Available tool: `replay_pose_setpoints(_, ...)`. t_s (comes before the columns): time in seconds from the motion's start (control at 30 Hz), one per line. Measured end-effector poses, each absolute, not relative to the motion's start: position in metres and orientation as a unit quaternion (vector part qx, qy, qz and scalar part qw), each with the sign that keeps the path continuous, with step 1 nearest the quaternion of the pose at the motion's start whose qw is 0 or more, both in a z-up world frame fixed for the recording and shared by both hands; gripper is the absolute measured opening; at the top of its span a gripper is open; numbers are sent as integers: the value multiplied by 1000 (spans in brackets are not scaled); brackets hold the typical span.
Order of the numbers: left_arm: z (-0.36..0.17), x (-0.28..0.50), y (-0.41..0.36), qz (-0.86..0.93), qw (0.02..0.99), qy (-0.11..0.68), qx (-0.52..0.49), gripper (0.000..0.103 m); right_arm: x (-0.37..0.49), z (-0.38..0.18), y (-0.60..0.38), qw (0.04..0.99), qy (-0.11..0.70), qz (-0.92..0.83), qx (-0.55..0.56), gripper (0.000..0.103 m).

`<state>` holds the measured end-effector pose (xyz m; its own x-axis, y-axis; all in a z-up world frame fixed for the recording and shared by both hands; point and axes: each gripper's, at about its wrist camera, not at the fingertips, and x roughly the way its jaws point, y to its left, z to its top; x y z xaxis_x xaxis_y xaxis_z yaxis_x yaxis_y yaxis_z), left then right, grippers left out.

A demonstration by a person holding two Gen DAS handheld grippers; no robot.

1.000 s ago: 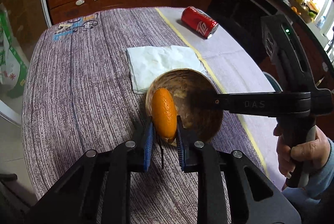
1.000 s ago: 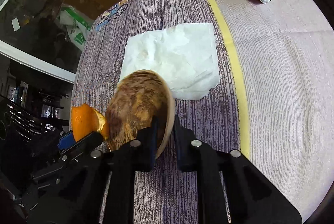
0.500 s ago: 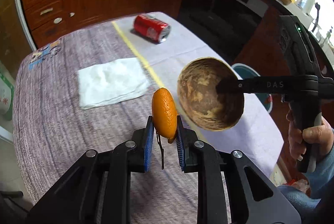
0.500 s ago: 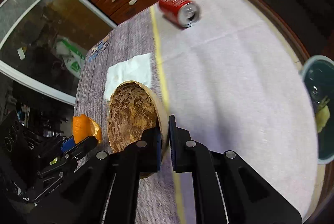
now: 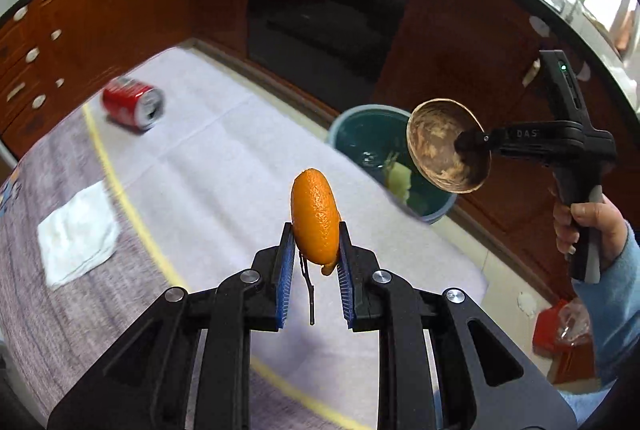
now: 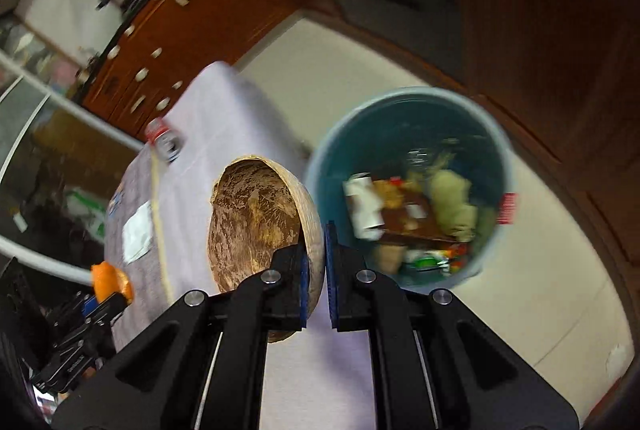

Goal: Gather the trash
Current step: 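Lift the peel and bowl and carry both over the teal bin, then open the right tool to drop the bowl while the left tool drops the peel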

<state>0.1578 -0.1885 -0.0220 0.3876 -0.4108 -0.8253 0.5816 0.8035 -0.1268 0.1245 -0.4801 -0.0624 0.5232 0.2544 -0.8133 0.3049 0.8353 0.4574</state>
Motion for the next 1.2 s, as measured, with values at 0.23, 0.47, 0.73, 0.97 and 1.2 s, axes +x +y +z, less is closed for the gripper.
replay_pose_setpoints(0.23,-36,168,-256,-330,809,473,112,21,113,-96,-540,809,507,-70,291,8)
replay_pose_setpoints(0.47,-51,180,-293,-343,794,486,125,21,126,-121,-555,799,523,-85,286,11)
replay_pose_setpoints(0.73,-60,187,-308,-350,784,495,134,21,132,-129,-559,797,526,-88,282,33)
replay_pose_setpoints(0.97,-67,196,-318,-355,778,503,125,21,132,-109,-553,811,512,-84,269,78)
replay_pose_setpoints(1.2,-73,196,-329,-364,774,503,123,21,130,-91,-546,815,514,-73,256,89)
